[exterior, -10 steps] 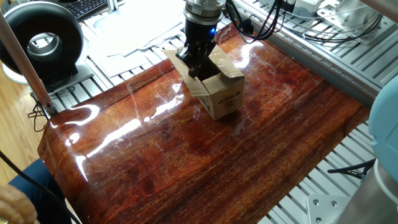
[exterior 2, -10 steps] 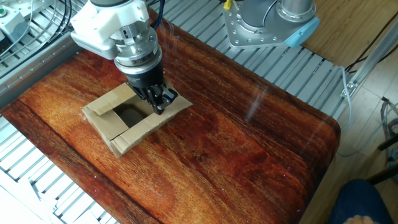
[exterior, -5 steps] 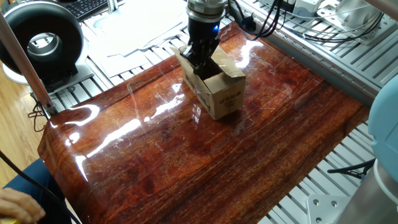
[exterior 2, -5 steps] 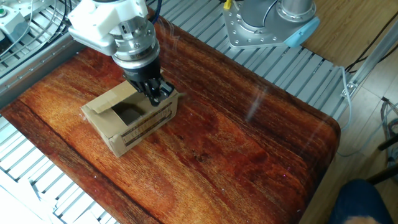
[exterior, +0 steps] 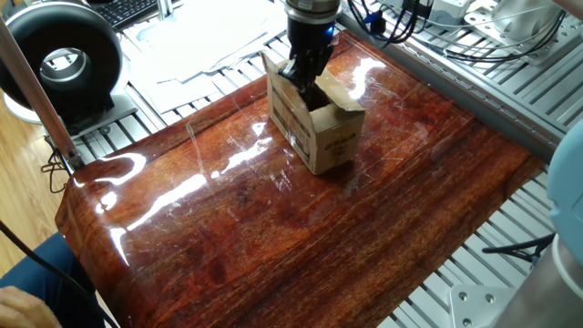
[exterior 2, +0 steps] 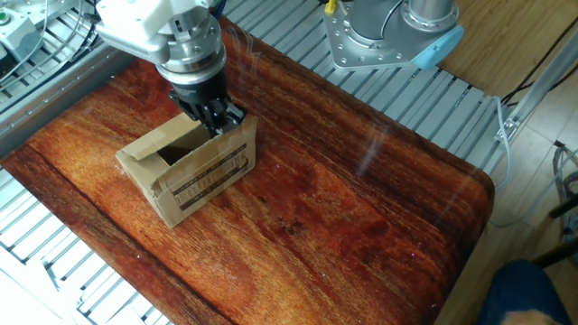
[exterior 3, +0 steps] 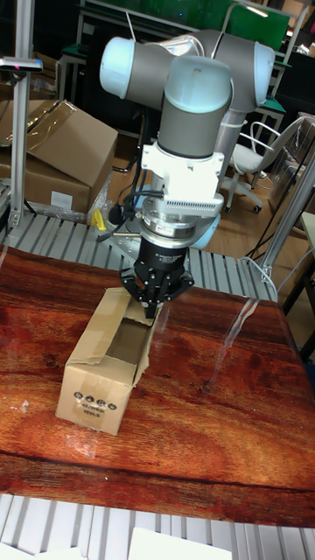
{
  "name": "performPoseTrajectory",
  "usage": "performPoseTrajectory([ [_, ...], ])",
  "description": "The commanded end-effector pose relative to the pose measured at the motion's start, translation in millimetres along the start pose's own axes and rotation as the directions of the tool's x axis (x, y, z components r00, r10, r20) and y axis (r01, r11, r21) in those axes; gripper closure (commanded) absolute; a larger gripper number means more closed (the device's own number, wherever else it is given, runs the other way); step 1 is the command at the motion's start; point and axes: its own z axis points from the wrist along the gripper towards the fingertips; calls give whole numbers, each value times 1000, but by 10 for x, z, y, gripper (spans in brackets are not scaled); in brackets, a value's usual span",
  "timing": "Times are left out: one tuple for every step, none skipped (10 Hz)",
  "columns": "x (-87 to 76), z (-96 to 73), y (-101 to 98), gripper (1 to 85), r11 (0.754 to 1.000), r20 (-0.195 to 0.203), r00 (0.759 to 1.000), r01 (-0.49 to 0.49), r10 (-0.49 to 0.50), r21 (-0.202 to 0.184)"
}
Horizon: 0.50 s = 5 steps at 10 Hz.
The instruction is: Open a box
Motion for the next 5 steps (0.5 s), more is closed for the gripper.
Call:
performPoseTrajectory([
  [29, -38, -85, 847, 999, 14, 999, 52, -53, 11],
  [37, -38, -88, 847, 998, 14, 998, 60, -60, 10],
  [39, -34, -82, 847, 998, 13, 998, 59, -59, 8],
  [16, -30, 31, 847, 999, 15, 1000, 19, -19, -31],
  [-3, -39, 88, 847, 999, 13, 1000, -3, 4, -49],
])
